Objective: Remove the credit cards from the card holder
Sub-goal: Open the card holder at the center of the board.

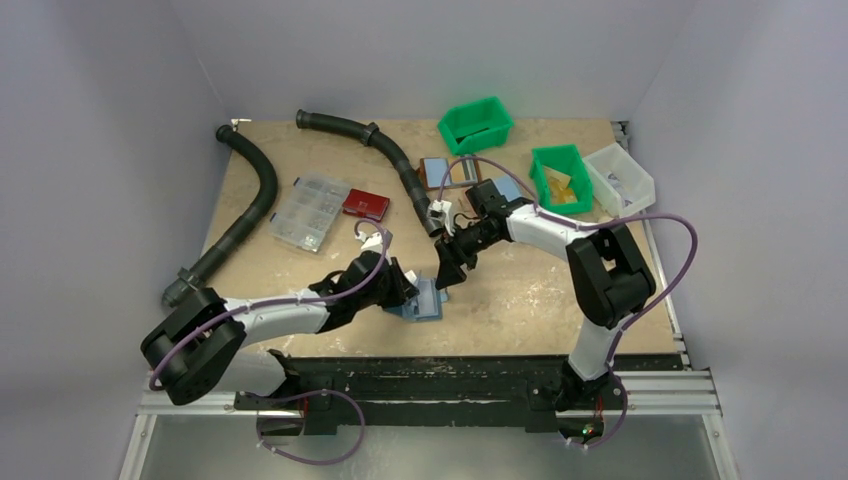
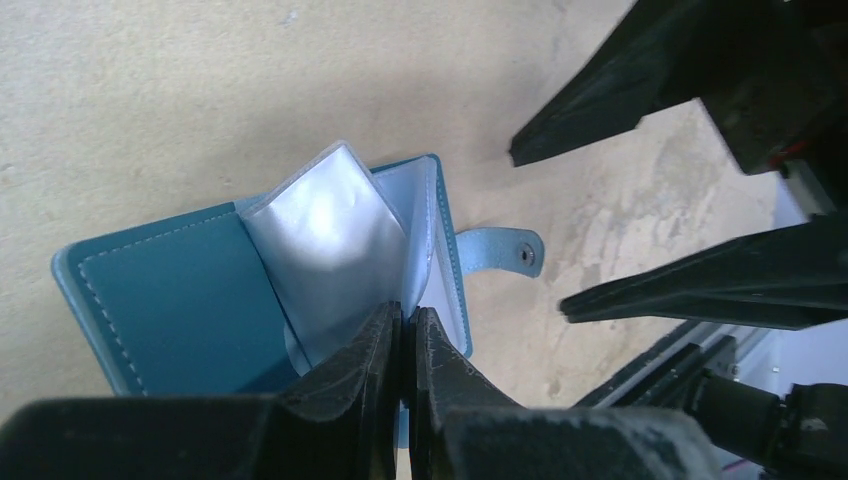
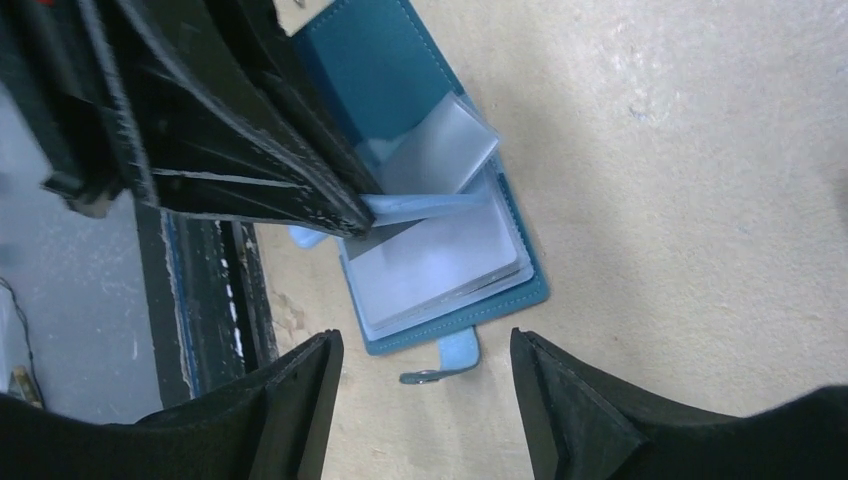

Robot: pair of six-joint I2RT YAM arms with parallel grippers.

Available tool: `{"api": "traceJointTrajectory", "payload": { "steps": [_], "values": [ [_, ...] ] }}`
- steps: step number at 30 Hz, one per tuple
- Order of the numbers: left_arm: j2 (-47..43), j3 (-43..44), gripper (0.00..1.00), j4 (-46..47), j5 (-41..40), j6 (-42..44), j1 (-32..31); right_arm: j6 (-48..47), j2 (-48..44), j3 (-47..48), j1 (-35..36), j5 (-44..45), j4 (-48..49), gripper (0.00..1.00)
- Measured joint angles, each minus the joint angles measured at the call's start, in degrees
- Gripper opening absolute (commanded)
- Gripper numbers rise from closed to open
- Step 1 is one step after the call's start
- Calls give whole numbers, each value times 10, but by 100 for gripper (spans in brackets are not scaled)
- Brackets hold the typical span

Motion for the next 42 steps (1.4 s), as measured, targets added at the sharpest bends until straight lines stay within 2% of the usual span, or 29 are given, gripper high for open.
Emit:
{"api": "traceJointTrajectory", "payload": {
  "steps": [9, 14, 25, 36, 42],
  "values": [
    [-12, -21, 0, 49, 25, -19, 1, 11, 8, -5, 12, 67, 11, 79],
    [-35, -37, 0, 77, 37, -7, 1, 14, 16, -5, 12, 73, 13, 82],
    [-54, -108, 0, 199, 49, 87, 1, -2, 31, -5, 12, 63, 1, 84],
    [-51, -150, 0, 318, 112, 183, 3, -72, 46, 1, 7, 6, -42, 84],
    [-76, -175, 0, 369, 141, 211, 3, -82, 48, 1, 7, -9, -50, 80]
  ]
}}
